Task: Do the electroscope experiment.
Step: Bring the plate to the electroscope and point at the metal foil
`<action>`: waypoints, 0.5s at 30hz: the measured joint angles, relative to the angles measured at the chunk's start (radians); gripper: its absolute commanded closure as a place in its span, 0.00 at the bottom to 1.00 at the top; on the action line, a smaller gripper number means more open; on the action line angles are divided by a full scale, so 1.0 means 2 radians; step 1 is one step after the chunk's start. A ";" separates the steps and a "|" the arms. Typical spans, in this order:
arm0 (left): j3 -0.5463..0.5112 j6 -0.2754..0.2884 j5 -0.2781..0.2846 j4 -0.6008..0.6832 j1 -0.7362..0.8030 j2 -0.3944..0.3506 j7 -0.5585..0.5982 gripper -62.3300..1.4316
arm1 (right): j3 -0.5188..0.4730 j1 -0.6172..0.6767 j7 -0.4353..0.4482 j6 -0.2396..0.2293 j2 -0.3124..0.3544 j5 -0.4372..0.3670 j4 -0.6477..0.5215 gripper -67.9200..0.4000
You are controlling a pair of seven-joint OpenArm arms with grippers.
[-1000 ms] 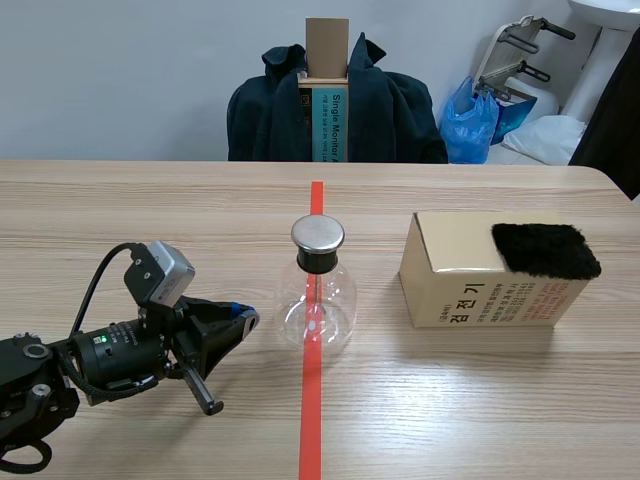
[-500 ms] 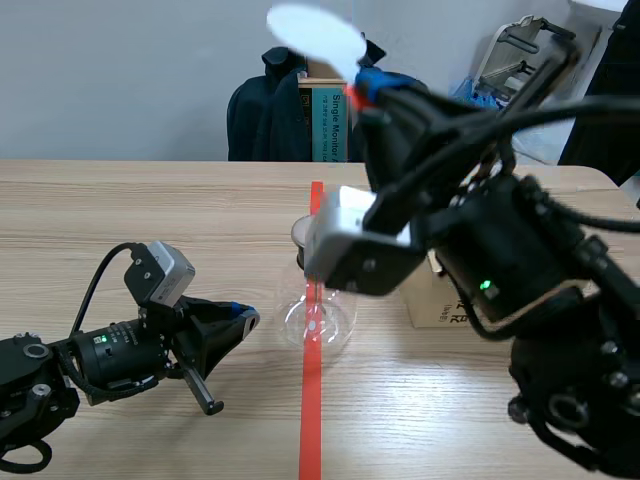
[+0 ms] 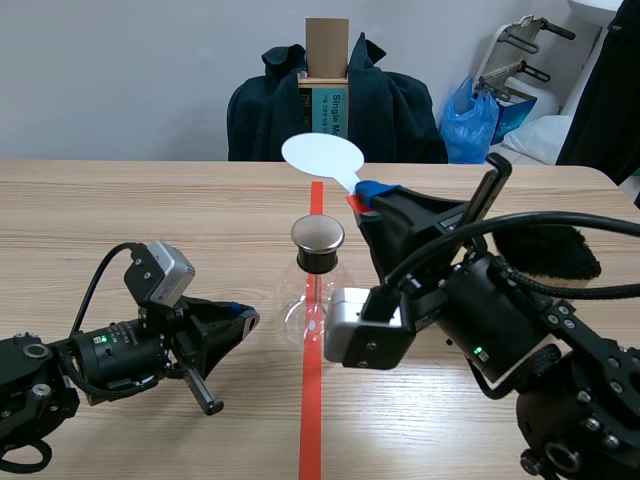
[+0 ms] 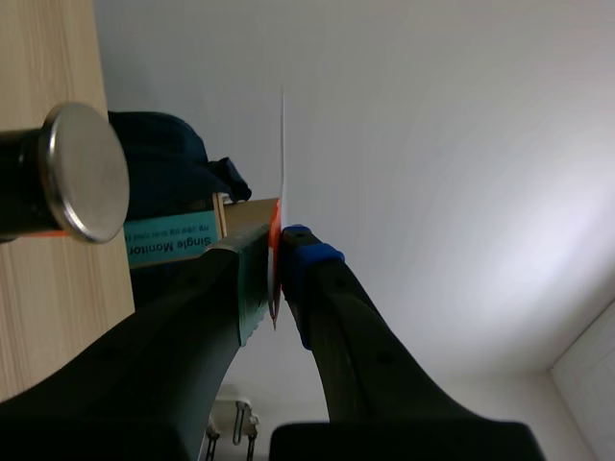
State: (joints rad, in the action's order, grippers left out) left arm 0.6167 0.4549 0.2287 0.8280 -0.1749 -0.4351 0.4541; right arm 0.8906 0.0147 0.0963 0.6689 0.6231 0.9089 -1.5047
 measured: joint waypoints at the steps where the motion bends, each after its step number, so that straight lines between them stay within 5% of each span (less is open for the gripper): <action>1: 0.000 0.000 0.000 0.000 0.000 0.000 0.000 0.93 | 0.000 0.000 0.000 0.000 0.000 0.000 0.006 0.98; 6: 0.000 0.000 0.000 0.000 0.000 0.000 0.000 0.93 | 0.000 0.000 0.000 -0.028 0.000 0.000 0.026 0.98; 15: 0.000 0.000 0.000 0.000 0.000 0.000 0.000 0.93 | 0.000 0.000 0.000 -0.028 0.000 0.000 0.040 0.98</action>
State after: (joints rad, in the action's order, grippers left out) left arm 0.6167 0.4549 0.2287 0.8280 -0.1749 -0.4351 0.4541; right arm 0.8906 0.0147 0.0971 0.6132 0.6231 0.9085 -1.4242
